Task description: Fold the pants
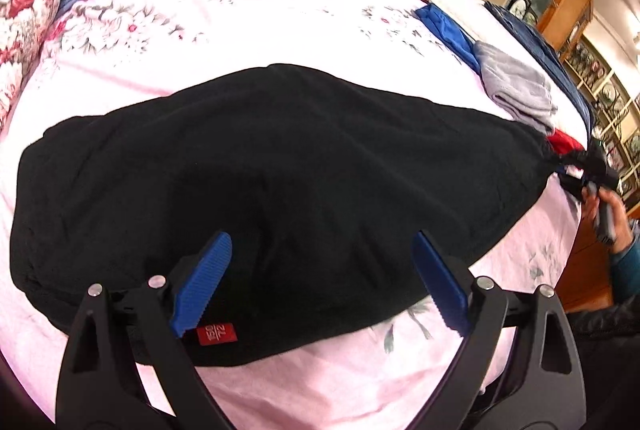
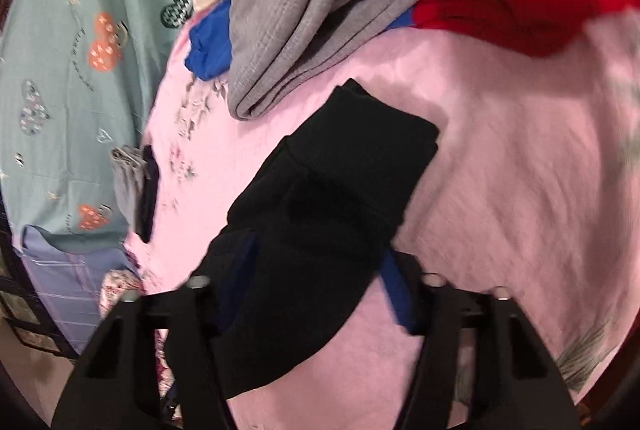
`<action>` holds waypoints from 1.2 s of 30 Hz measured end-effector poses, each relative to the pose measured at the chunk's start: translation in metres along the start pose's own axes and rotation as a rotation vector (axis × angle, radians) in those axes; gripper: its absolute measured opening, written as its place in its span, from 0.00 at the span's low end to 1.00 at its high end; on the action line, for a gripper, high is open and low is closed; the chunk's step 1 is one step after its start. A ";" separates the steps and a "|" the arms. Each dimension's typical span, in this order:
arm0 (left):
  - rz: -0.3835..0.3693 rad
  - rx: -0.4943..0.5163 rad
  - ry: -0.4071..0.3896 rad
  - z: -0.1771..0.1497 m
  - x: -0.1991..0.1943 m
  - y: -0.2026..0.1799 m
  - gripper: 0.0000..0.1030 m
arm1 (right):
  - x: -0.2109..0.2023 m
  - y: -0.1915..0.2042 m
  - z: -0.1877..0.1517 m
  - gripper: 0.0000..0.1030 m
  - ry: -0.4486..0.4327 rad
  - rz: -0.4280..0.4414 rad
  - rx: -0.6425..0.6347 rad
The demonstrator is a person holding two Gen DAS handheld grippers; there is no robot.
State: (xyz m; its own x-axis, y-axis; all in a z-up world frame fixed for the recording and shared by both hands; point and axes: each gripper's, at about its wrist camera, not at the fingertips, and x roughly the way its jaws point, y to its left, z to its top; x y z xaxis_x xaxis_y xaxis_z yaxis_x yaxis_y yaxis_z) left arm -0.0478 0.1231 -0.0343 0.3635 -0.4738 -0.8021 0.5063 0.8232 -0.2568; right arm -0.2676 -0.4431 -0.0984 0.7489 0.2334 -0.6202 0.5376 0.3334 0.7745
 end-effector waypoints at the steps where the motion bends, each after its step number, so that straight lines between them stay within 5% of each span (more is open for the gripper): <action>1: -0.004 -0.006 0.001 0.001 0.001 0.001 0.90 | 0.000 -0.005 -0.001 0.23 -0.004 0.024 0.011; 2: -0.006 -0.007 0.001 0.001 0.001 0.001 0.90 | 0.003 -0.011 -0.002 0.10 -0.001 0.036 0.012; 3: -0.005 -0.003 -0.002 0.000 -0.001 0.000 0.90 | 0.006 -0.015 -0.001 0.07 -0.005 0.037 0.013; 12: 0.013 -0.013 -0.033 -0.008 -0.015 0.009 0.90 | -0.008 0.015 -0.011 0.08 -0.109 0.089 -0.118; 20: 0.034 -0.055 -0.109 -0.026 -0.045 0.023 0.90 | 0.001 0.109 -0.038 0.08 -0.147 0.037 -0.461; 24: 0.050 -0.104 -0.133 -0.041 -0.058 0.038 0.90 | 0.034 0.172 -0.084 0.08 -0.074 0.035 -0.711; 28: 0.053 -0.173 -0.149 -0.054 -0.067 0.056 0.90 | 0.094 0.229 -0.164 0.08 0.072 0.054 -0.998; 32: 0.063 -0.211 -0.176 -0.069 -0.079 0.066 0.90 | 0.159 0.257 -0.235 0.08 0.191 0.013 -1.192; 36: 0.075 -0.238 -0.185 -0.074 -0.084 0.075 0.90 | 0.184 0.262 -0.259 0.14 0.212 -0.045 -1.290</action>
State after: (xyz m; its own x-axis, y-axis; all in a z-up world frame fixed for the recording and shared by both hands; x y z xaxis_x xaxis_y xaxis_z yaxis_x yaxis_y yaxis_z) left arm -0.0982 0.2477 -0.0258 0.5400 -0.4401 -0.7174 0.2835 0.8977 -0.3373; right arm -0.0896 -0.0759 -0.0418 0.6009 0.2980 -0.7417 -0.2842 0.9469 0.1502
